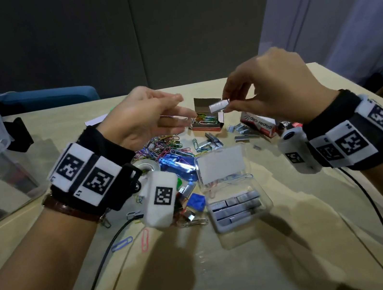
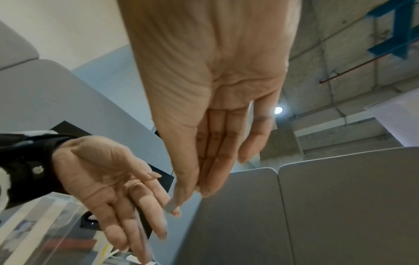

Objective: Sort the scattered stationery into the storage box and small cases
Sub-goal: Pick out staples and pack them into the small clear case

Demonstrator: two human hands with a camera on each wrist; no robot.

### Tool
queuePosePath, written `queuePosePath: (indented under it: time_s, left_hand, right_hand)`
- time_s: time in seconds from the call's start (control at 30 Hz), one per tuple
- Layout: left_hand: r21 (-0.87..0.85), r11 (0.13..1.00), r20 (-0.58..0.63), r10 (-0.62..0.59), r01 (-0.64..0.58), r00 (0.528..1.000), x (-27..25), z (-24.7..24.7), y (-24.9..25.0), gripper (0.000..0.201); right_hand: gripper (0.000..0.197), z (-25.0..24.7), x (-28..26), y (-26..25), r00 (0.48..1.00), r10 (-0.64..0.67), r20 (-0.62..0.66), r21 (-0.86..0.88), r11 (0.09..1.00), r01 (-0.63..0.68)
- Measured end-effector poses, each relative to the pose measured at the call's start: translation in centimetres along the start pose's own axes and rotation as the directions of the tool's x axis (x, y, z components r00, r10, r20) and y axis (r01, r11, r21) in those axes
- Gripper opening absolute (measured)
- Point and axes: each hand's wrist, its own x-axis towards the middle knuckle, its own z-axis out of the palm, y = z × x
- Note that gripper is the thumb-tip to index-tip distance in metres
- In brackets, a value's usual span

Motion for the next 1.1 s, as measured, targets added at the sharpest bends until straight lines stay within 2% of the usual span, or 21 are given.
queuePosePath:
  time_s: [0.17,0.3,0.43,0.53,0.7,0.77,0.87,0.97,1.1]
  left_hand:
    - [0.076,0.997,0.003,-0.025,0.024,1.000,-0.4,1.0,0.2,0.018]
    - [0.099,0.995,-0.009,-0.030,0.030,1.000,-0.2,1.7,-0.3,0.018]
    - [0.100,0.995,-0.023,-0.011,0.014,1.000,-0.4,1.8,-0.8,0.014]
    - [0.184,0.983,0.010,0.014,-0.015,1.000,-0.7,1.5,-1.2,0.018]
    - [0.395,0.910,0.044,0.118,-0.126,0.992,-0.9,-0.2,-2.1,0.024]
    - [0.452,0.882,0.141,0.079,-0.135,0.987,-1.0,-0.8,-2.2,0.025]
    - [0.605,0.785,0.248,-0.024,-0.136,0.968,-0.9,-0.7,-2.4,0.024]
    - [0.646,0.754,0.280,-0.087,-0.120,0.956,-0.4,0.0,-3.2,0.026]
    - [0.651,0.752,0.283,-0.110,-0.107,0.953,0.2,0.6,-4.0,0.027]
  right_hand:
    - [0.013,-0.1,0.3,-1.0,0.999,-0.009,0.032,-0.066,0.998,0.011]
    - [0.008,0.2,0.7,-2.2,0.997,-0.044,0.060,-0.088,0.995,0.049]
    - [0.008,0.4,0.8,-2.6,0.995,-0.026,0.097,-0.151,0.988,0.041]
    - [0.009,0.3,0.0,-2.7,0.992,-0.004,0.128,-0.112,0.993,0.018]
    - [0.020,0.0,-2.5,-3.0,0.976,0.057,0.210,0.023,0.998,-0.063]
    - [0.019,0.0,-3.7,-3.6,0.958,0.050,0.282,0.057,0.996,-0.069]
    - [0.017,0.6,-5.2,-4.9,0.920,0.035,0.391,0.071,0.995,-0.068]
    - [0.016,1.8,-6.0,-6.0,0.900,-0.002,0.436,0.067,0.997,-0.030]
    - [0.015,3.4,-6.7,-6.8,0.909,0.001,0.416,0.012,1.000,-0.007]
